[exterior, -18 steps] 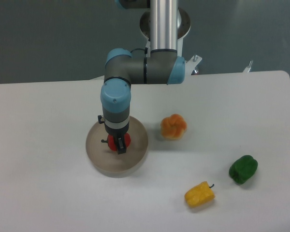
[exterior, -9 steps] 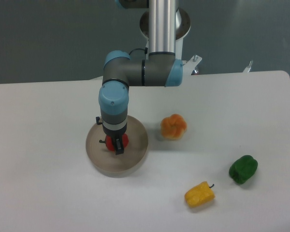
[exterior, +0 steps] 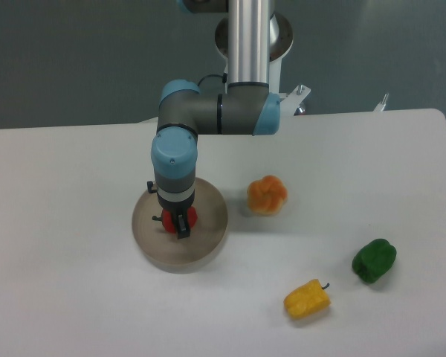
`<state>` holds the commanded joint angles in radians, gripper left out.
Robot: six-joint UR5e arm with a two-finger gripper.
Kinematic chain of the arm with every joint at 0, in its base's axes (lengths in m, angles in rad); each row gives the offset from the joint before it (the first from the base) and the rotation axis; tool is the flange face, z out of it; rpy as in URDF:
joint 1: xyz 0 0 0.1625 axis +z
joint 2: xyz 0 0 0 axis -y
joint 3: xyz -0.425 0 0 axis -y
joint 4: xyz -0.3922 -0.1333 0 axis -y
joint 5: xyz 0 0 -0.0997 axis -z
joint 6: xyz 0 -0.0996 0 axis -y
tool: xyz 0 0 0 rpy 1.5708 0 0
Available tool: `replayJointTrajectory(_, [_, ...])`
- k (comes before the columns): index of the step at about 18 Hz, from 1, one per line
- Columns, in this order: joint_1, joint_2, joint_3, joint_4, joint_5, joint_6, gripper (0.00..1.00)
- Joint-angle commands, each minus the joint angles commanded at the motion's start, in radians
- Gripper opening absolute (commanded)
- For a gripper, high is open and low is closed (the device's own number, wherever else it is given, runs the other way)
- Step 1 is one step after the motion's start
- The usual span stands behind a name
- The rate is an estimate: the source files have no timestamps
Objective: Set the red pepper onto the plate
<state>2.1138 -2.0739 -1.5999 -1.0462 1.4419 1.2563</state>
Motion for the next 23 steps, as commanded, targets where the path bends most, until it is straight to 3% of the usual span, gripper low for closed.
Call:
replayJointTrajectory(4, [-0.002, 0.002, 0.000, 0.000, 0.002, 0.000, 0.65])
replayJointTrajectory(7, [-0.002, -0.002, 0.000, 0.000, 0.000, 0.000, 0.69])
replayJointTrajectory(10, [-0.002, -0.002, 0.000, 0.000, 0.000, 0.000, 0.79])
replayJointTrajectory(13, [-0.002, 0.000, 0.000, 0.000, 0.002, -0.002, 0.81])
replayJointTrajectory(16, [0.000, 0.009, 0.002, -0.002, 0.000, 0.002, 0.95])
replayJointTrajectory(18, [0.005, 0.017, 0.005, -0.002, -0.011, 0.002, 0.99])
replayJointTrajectory(23, [0.041, 0.040, 0.021, -0.003, -0.015, -0.003, 1.00])
